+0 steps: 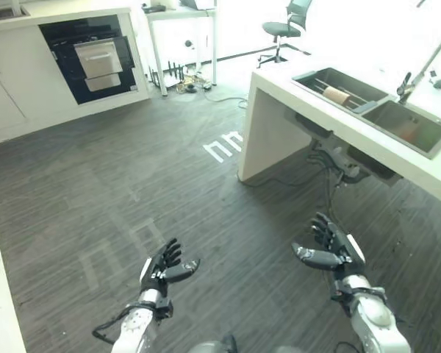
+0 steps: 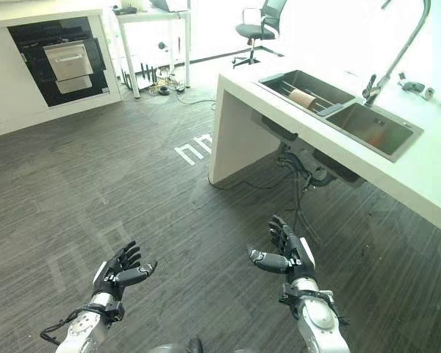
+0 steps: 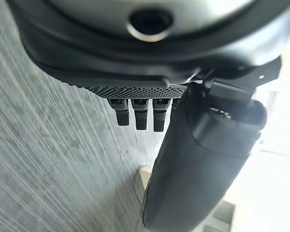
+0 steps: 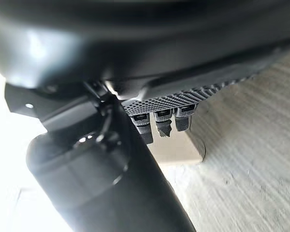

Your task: Place the dishes in the dishwasher.

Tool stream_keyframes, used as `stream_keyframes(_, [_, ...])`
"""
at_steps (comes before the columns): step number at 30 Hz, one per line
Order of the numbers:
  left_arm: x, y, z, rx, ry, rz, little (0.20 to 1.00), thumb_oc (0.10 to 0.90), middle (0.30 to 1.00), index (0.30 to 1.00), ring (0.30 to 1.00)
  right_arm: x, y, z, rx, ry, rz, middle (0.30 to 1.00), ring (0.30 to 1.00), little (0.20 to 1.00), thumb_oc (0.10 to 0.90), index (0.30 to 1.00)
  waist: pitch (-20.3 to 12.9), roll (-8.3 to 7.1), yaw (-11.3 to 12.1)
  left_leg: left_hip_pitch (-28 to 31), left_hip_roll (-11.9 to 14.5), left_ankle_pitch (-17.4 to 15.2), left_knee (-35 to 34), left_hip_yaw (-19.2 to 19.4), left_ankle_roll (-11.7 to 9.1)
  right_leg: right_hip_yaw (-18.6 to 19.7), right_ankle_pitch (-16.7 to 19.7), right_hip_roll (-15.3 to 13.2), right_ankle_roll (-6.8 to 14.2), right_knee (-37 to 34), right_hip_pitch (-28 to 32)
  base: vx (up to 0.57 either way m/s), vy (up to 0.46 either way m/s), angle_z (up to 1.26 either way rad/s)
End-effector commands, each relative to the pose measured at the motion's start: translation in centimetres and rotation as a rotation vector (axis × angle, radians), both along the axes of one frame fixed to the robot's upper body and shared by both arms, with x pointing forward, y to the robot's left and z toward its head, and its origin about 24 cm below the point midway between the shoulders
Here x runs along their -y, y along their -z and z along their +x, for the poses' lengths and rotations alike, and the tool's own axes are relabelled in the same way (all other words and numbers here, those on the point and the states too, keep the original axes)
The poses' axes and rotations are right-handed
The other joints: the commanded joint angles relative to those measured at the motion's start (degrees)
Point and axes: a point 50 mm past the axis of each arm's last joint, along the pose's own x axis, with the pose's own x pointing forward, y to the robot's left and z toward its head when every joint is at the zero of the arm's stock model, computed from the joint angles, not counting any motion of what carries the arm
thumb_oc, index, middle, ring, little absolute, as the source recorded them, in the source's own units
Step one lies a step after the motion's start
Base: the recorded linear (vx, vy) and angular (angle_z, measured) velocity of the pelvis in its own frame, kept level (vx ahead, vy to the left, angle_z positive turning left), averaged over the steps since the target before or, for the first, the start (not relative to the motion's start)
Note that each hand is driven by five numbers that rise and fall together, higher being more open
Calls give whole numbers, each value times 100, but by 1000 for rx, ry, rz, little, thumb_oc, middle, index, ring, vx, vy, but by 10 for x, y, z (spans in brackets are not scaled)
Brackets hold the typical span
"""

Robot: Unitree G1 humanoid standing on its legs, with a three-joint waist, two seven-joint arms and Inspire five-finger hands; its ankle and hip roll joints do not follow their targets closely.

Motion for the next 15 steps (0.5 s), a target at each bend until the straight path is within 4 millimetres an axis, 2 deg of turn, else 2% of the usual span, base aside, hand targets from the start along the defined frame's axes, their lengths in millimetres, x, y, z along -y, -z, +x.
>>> stream_keyframes(1, [-9, -38, 13, 182, 31, 34, 900, 800, 900, 900, 900, 13, -43, 12, 226, -24, -97, 900, 900, 900, 800, 900, -159, -209, -97, -98, 485, -256, 545, -114, -494, -240, 1291, 33, 363, -2792, 529, 323, -162, 15])
stream_keyframes(2, [-10, -40, 13, 186, 36, 38, 900, 800, 900, 900, 900, 15, -45, 10, 235, -26, -95, 900, 900, 900, 800, 900, -96, -287, -148, 27, 426, -358, 545, -123, -508, -364, 1330, -94, 360, -3214, 376, 265, -182, 30])
stream_keyframes(3, [-9, -41, 14, 186, 42, 39, 900, 800, 900, 900, 900, 18, -46, 10, 242, -19, -90, 900, 900, 900, 800, 900, -35, -412, -198, 153, 309, -478, 545, -119, -520, -385, 1327, -376, 399, -3214, -7, 279, -191, 7])
stream_keyframes(4, [-8, -41, 14, 184, 45, 39, 900, 800, 900, 900, 900, 19, -47, 11, 246, -15, -83, 900, 900, 900, 800, 900, -6, -469, -234, 250, 257, -591, 545, -125, -529, -371, 1411, -572, 467, -3214, -287, 402, -287, -20])
stream_keyframes(5, [-6, -41, 15, 180, 48, 41, 900, 800, 900, 900, 900, 19, -50, 15, 266, -11, -70, 900, 900, 900, 800, 900, 87, -518, -301, 479, 235, -808, 545, -151, -572, -296, 1569, -957, 580, -3214, -836, 454, -305, -15])
stream_keyframes(6, [-4, -40, 17, 179, 48, 41, 900, 800, 900, 900, 900, 16, -54, 19, 279, -13, -67, 900, 900, 900, 800, 900, 129, -511, -324, 604, 256, -928, 545, -162, -586, -261, 1582, -1140, 631, -3214, -1116, 459, -308, 11])
stream_keyframes(8, [-4, -41, 16, 179, 46, 43, 900, 800, 900, 900, 900, 12, -58, 23, 297, -21, -71, 900, 900, 900, 800, 900, 161, -497, -305, 755, 285, -1108, 545, -114, -568, -344, 1641, -1273, 669, -3214, -1219, 354, -214, 19])
stream_keyframes(10, [-5, -41, 14, 178, 45, 49, 900, 800, 900, 900, 900, 9, -60, 25, 310, -25, -81, 900, 900, 900, 800, 900, 127, -529, -291, 911, 273, -1243, 545, -88, -570, -373, 1570, -1291, 721, -3214, -1247, 374, -250, -15])
stream_keyframes(13, [-6, -39, 11, 172, 43, 41, 900, 800, 900, 900, 900, 8, -63, 27, 321, -15, -88, 900, 900, 900, 800, 900, -38, -569, -265, 1068, 267, -1293, 545, -83, -587, -308, 1589, -1178, 694, -3214, -982, 334, -230, -10])
stream_keyframes(15, [-5, -40, 13, 176, 54, 33, 900, 800, 900, 900, 900, 8, -67, 28, 337, -8, -101, 900, 900, 900, 800, 900, -209, -548, -314, 1339, 377, -1266, 545, -86, -703, -313, 1517, -1059, 628, -3214, -830, 372, -230, -3])
